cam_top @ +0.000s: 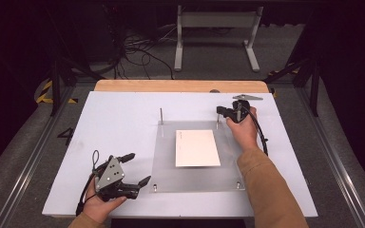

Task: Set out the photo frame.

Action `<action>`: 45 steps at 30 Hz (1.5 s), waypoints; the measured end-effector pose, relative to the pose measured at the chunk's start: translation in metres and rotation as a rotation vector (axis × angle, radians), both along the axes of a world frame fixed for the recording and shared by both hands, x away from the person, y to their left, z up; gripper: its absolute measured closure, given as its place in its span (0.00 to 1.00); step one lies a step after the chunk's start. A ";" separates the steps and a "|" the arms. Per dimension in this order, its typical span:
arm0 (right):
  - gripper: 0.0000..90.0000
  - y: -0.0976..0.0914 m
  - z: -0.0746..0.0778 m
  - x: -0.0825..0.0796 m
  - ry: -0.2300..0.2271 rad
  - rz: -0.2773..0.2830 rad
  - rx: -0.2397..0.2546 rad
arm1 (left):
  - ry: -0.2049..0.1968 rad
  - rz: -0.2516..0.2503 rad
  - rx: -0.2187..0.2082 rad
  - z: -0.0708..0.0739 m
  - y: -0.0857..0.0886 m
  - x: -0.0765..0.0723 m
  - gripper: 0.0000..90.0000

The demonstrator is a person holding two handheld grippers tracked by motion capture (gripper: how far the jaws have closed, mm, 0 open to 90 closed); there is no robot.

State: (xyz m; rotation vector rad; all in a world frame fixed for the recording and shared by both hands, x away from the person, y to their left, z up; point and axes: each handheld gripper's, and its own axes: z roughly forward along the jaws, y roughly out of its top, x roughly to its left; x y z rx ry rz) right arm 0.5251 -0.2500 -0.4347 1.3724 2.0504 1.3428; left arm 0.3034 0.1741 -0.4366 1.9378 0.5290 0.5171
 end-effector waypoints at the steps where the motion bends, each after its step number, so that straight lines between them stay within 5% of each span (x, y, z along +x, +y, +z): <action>1: 0.95 0.000 0.000 0.000 0.001 -0.001 0.000 | -0.008 -0.009 -0.003 0.000 -0.003 0.000 0.13; 15: 0.95 0.001 0.001 0.002 0.017 -0.009 -0.001 | -0.088 -0.089 0.008 0.006 -0.039 0.001 0.13; 22: 0.95 0.001 0.001 0.002 0.017 -0.012 0.005 | -0.107 -0.136 0.014 0.006 -0.051 0.001 0.22; 29: 0.95 0.000 0.000 0.002 0.014 -0.010 0.015 | -0.129 -0.149 -0.034 0.009 -0.047 0.001 0.54; 42: 0.92 -0.005 0.001 -0.001 0.021 0.018 0.040 | -0.138 -0.155 -0.002 0.013 -0.045 0.002 0.57; 45: 0.79 -0.008 0.006 -0.006 0.003 0.008 0.031 | -0.130 -0.156 -0.004 0.016 -0.044 0.003 0.58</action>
